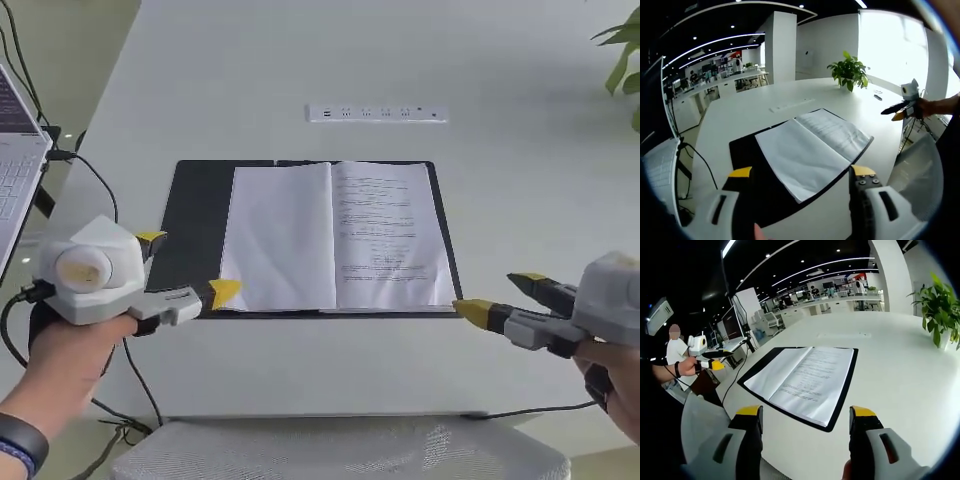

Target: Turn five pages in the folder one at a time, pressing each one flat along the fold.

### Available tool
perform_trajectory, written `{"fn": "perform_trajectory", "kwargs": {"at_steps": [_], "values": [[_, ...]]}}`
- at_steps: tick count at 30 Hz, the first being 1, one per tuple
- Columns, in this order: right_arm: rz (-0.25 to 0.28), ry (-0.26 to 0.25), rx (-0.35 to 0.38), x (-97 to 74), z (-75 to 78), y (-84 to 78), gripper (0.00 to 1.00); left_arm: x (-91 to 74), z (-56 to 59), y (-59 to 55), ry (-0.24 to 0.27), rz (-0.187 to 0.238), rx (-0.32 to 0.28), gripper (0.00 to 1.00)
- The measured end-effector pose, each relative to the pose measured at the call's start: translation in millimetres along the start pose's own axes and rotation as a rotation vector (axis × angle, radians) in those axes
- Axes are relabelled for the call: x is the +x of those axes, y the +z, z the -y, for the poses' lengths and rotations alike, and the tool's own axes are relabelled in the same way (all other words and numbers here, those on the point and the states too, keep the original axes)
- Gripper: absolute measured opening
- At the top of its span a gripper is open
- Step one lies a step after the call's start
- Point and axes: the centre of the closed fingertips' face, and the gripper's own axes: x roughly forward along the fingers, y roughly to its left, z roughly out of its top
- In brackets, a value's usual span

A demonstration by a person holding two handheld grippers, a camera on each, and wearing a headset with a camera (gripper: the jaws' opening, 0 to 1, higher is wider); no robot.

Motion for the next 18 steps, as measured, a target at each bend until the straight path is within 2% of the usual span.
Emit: {"fn": "perform_trajectory", "kwargs": {"at_steps": [6,14,18], "values": [[0.005,-0.008,0.012,-4.5,4.3,-2.6,0.69,16.2,17.6,7.9,-0.045,-0.01,0.037,0.76],[0.003,-0.015,0.02,-8.2,9.0,-6.7,0.69,32.5,31.0,18.9,-0.084,-0.005,0.049,0.76],[-0.001,-0.013,0.019,-9.6,9.5,-9.2,0.69,45.1,42.8,25.0,-0.115,-0.011,0.071,0.76]]}}
